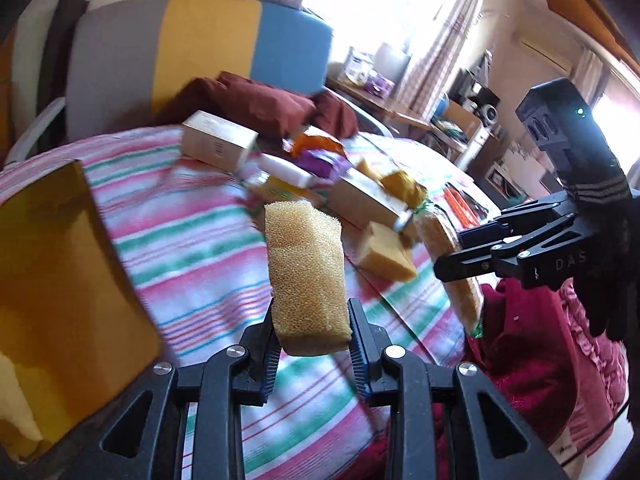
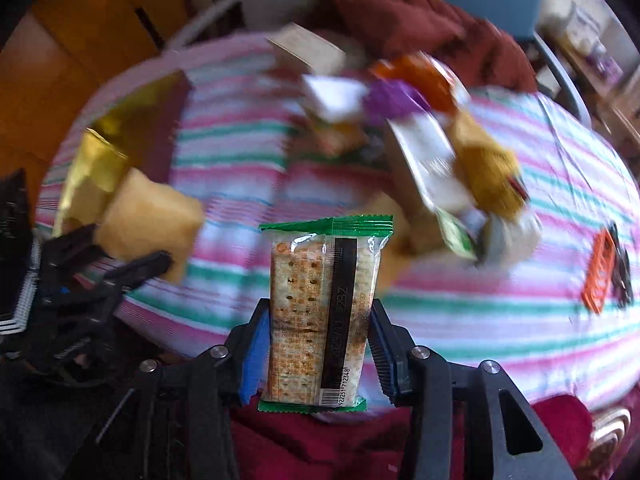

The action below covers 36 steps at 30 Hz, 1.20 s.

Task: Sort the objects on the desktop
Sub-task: 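Carry the cracker packet and sponge to the tray and release both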

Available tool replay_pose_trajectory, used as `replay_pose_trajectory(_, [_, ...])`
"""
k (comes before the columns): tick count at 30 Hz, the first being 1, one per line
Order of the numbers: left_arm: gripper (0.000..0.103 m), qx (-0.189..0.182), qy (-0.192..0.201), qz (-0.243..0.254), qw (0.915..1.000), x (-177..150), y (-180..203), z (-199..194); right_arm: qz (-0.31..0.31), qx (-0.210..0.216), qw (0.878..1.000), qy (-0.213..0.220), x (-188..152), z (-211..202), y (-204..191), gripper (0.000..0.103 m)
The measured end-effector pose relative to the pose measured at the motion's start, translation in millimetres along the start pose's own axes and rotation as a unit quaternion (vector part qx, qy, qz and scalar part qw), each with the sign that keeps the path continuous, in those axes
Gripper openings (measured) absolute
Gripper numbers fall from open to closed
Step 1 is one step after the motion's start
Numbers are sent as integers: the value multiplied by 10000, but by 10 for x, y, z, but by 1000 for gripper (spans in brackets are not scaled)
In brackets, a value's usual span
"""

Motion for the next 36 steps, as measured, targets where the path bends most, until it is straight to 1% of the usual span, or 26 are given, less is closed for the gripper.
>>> replay_pose_trajectory(1, [30,108,68,-55,9999,13,-75,-68,-36,75,9999,81,37,-4,-95,47])
replay_pose_trajectory(3, [30,299,148,-168,9993,28,-216,-175,-128,284,9992,261,196,202,-366,47])
replay_pose_trajectory(4, [30,372,186,-232,9989,32,-283,-226,-207,406,9982,377,273,203,-489,47])
replay_pose_trajectory(5, [30,475,235,-333,9980,36,-385,-296,-395,-12,9990,225,217,328,-424,47])
replay_pose_trajectory(6, [30,561,269,-411,9972,36,-461,-345,-475,66,9984,310,318,303,-550,47])
replay_pose_trajectory(8, [30,795,362,-548,9947,42,-668,-488,-580,329,9969,414,369,427,-730,47])
replay_pose_trajectory(10, [30,1107,455,-676,9905,51,-905,-653,-717,514,9949,479,507,519,-1010,47])
replay_pose_trajectory(12, [30,1359,554,-780,9861,66,-1135,-825,-807,673,9933,477,597,595,-1203,47])
replay_pose_trajectory(14, [30,1675,686,-916,9792,81,-1403,-1030,-949,845,9908,460,698,700,-1477,47])
replay_pose_trajectory(16, [30,1915,755,-1076,9726,76,-1649,-1183,-1094,976,9883,413,772,800,-1741,47])
replay_pose_trajectory(19, [30,2259,739,-1265,9631,26,-1997,-1319,-1249,1094,9856,307,849,991,-2073,47])
replay_pose_trajectory(22, [30,2573,638,-1395,9541,-80,-2297,-1372,-1378,1119,9840,153,875,1212,-2350,47])
replay_pose_trajectory(26, [30,2666,521,-1729,9467,-234,-2588,-1339,-1351,1093,9847,-120,889,1557,-2559,47])
replay_pose_trajectory(28, [30,2697,467,-1794,9449,-298,-2657,-1303,-1323,1050,9852,-284,854,1730,-2631,47])
replay_pose_trajectory(31, [30,2721,383,-1841,9437,-364,-2709,-1226,-1360,981,9846,-483,781,1953,-2703,47])
replay_pose_trajectory(36, [30,2794,300,-1874,9412,-464,-2750,-1139,-1338,939,9843,-668,666,2095,-2750,47])
Point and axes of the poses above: each gripper's, at about its wrist camera, not at the fingertips, and z roughly the way its jaws point, y to its right, x to its top, the point moved 6 cm from there along z, roughly the way its jaws point, and after that the axes turned 3 degrees about z, right-handed, at the moved point
